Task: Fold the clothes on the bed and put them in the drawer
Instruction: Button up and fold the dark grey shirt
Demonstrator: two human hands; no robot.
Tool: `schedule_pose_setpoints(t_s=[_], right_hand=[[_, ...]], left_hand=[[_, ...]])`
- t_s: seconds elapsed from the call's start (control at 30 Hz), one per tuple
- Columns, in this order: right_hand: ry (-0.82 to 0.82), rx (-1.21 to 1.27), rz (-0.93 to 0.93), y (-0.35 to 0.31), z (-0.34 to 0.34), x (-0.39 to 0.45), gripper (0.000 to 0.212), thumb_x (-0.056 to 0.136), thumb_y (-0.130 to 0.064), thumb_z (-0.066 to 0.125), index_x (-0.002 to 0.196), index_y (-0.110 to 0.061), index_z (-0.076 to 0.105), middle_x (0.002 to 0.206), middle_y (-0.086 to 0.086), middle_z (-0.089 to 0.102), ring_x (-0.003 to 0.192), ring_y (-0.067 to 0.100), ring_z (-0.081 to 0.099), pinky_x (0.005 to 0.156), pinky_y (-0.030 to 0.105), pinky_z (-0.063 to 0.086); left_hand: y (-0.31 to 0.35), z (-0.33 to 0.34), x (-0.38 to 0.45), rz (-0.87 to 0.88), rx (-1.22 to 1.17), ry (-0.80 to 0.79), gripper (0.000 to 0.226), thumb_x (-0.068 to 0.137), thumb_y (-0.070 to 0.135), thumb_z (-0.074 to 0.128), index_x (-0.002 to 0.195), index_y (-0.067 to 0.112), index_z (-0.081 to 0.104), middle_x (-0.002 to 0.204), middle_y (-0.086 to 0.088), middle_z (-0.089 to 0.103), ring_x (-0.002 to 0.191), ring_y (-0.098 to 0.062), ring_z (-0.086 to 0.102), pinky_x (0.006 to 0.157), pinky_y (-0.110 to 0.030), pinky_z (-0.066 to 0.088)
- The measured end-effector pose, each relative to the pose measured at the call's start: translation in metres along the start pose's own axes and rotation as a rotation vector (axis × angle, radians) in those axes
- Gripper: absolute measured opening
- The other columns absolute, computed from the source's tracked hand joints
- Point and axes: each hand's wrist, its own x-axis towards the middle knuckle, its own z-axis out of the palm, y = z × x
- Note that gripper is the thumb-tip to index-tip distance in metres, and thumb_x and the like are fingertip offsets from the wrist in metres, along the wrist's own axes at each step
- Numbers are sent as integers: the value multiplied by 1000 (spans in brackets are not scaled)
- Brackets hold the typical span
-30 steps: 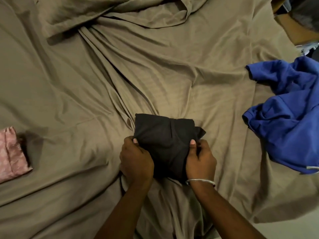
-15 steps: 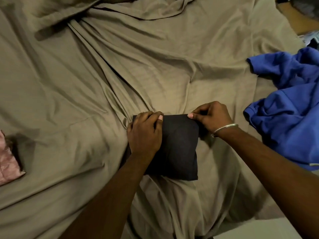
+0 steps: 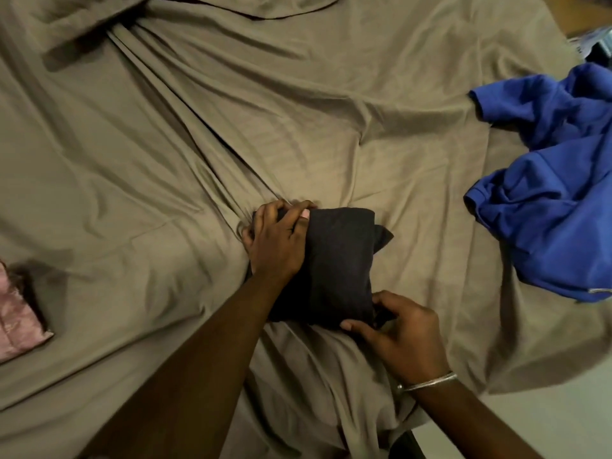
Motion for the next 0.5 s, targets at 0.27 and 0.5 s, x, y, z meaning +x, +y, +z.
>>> schedule_pose_setpoints(t_s=[0.27, 0.5], right_hand=[[279, 131, -129, 27, 11, -21, 24, 86, -28, 69, 89, -6, 77, 86, -2, 73, 79, 1, 67, 69, 28, 56], [365, 421, 225, -25, 28, 3, 33, 75, -42, 81, 86, -13, 70, 73, -3, 66, 70, 11, 63, 67, 23, 52]], left_hand=[[-7, -6, 7, -19, -132, -130, 37, 104, 50, 28, 134, 54, 50, 147, 6, 35, 143, -12, 18, 115, -47, 1], [-13, -3, 11, 3, -148, -165, 36, 104, 52, 27, 132, 61, 47, 148, 7, 33, 144, -11, 15, 117, -48, 1]])
